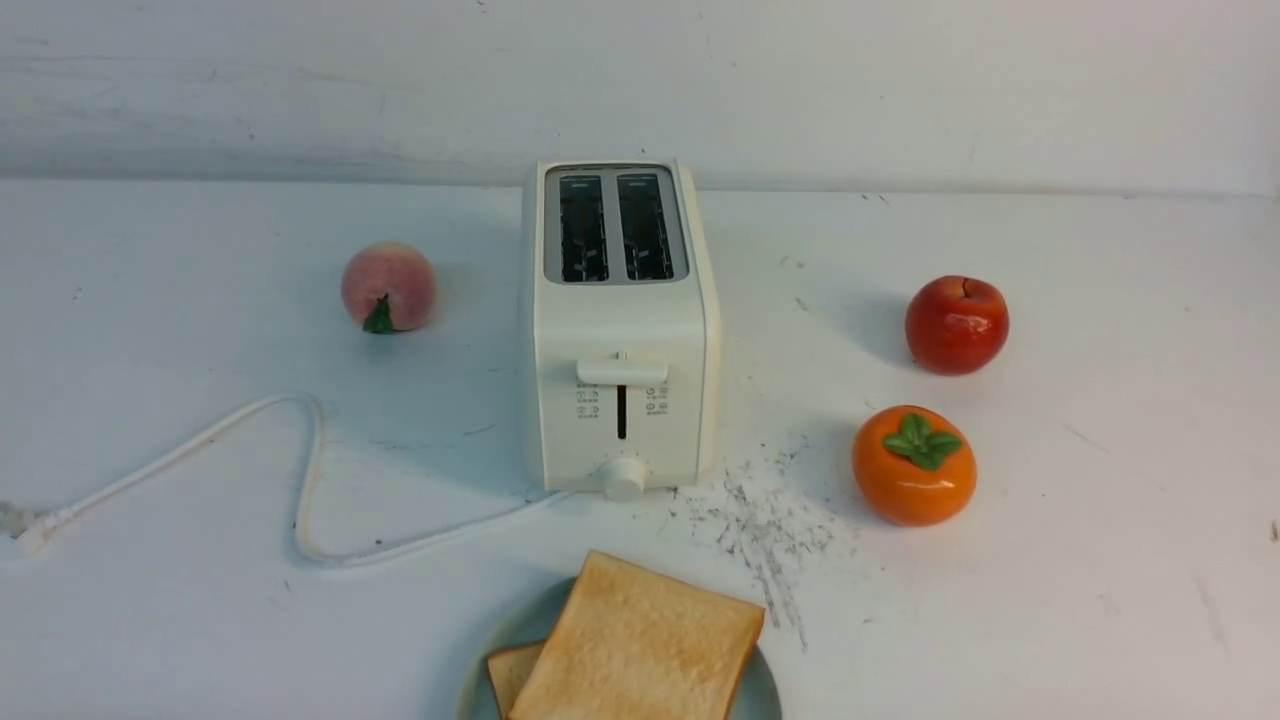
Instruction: Take toasted bread from bread machine on white table place on plate.
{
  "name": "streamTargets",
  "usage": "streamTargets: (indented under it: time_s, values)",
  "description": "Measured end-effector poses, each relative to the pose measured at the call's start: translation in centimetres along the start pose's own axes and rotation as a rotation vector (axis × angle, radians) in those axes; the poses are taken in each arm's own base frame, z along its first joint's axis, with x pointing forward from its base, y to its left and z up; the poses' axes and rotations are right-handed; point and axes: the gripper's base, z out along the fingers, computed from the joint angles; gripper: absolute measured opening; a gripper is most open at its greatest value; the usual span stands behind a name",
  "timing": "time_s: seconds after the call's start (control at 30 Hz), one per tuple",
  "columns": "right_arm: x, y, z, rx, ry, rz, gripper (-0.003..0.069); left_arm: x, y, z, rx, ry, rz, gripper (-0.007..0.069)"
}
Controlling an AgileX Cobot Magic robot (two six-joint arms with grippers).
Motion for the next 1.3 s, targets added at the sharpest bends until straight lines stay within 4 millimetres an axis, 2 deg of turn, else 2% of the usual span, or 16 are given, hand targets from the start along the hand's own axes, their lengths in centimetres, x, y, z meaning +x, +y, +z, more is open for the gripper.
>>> streamTargets:
  time_s: [1.3]
  values:
    - [0.0,0.0,0.0,0.0,0.0,-0.001,0.0159,0.0,0.0,0.0,0.0,0.0,0.0,0.0144]
